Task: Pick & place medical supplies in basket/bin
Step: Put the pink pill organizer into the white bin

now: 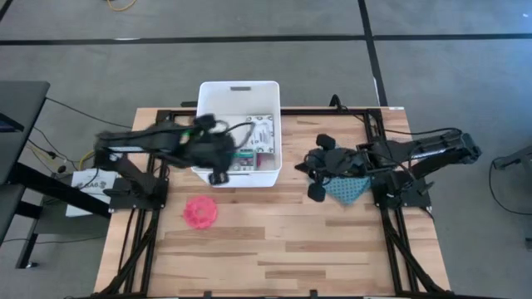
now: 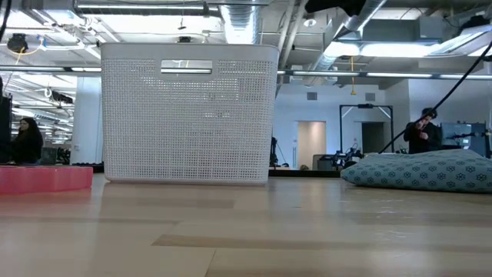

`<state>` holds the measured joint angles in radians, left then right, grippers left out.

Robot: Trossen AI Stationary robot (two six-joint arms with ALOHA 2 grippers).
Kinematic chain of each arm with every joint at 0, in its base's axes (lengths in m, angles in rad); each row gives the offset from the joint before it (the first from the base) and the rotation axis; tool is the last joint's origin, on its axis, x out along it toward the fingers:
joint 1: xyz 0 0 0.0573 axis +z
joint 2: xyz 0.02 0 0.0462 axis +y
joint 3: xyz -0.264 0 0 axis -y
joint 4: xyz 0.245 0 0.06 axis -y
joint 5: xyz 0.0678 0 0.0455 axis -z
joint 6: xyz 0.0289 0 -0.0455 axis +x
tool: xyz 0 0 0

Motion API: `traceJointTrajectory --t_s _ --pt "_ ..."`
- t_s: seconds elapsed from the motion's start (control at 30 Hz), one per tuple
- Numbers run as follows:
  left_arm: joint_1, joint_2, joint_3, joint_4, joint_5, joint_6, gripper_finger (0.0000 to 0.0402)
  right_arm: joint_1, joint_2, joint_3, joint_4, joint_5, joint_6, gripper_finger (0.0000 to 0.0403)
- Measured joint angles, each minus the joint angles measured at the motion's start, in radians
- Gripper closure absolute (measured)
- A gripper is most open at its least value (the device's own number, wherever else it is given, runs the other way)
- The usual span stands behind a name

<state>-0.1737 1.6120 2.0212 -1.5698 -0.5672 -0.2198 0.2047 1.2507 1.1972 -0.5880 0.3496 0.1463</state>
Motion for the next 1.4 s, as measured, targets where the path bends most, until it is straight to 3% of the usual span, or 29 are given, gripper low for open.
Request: traceJointTrajectory --t_s 0.07,0.13,0.4,0.57,0.7,0.87,1.07,1.4 --pt "-0.059 -0.048 -0.027 -0.001 0.130 -0.070 0.0288 0.027 0.005 0.000 -0.003 -0.001 0.018 0.0403" --pt "-0.134 -0.086 -0.073 0.001 0.197 -0.129 0.0288 0.056 0.016 0.001 -0.006 -0.001 0.020 0.0403" --pt "-0.462 -0.131 -0.436 0.057 0.171 -0.544 0.0286 0.182 0.084 0.001 -0.022 0.048 0.097 0.0403" --pt "-0.568 -0.080 -0.679 0.226 0.324 -0.635 0.0272 0.249 0.139 0.000 -0.026 0.049 0.107 0.0403" --pt "-0.581 -0.008 -0.786 0.337 0.444 -0.695 0.0254 0.281 0.189 0.000 0.003 0.049 0.162 0.0403" --pt "-0.539 0.115 -0.815 0.364 0.455 -0.758 0.0225 0.307 0.250 0.000 0.009 0.047 0.223 0.0403" --pt "-0.476 0.239 -0.808 0.338 0.560 -0.584 0.0196 0.335 0.297 0.000 -0.012 0.042 0.246 0.0403" --pt "-0.415 0.265 -0.807 0.289 0.484 -0.458 0.0184 0.344 0.307 0.000 -0.046 0.042 0.246 0.0403"
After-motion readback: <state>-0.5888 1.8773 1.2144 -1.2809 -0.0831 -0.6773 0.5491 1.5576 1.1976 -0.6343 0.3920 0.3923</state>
